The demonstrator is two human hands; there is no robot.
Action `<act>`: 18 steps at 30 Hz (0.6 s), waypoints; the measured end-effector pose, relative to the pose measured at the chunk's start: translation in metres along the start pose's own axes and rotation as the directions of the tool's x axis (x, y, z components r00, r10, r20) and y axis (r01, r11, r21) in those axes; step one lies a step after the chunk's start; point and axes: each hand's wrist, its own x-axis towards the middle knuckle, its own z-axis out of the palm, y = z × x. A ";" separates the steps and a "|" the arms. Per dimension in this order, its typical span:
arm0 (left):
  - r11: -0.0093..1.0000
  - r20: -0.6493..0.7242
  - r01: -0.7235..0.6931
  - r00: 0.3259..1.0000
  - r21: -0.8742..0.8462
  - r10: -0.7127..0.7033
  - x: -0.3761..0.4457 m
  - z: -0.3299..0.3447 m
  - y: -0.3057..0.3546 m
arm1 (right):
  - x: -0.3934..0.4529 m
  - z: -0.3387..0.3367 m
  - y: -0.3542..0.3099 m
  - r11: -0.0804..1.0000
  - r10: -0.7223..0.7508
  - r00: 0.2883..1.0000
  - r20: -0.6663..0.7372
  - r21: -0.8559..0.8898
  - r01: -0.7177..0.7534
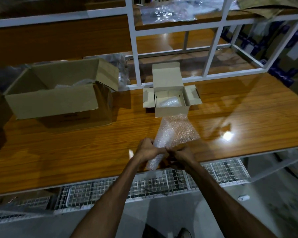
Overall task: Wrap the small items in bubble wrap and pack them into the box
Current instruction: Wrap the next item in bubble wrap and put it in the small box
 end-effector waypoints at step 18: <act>0.595 0.200 0.148 0.980 -0.790 0.021 -0.033 -0.042 0.009 | -0.020 0.032 -0.036 0.863 -0.370 0.894 0.251 0.450 0.230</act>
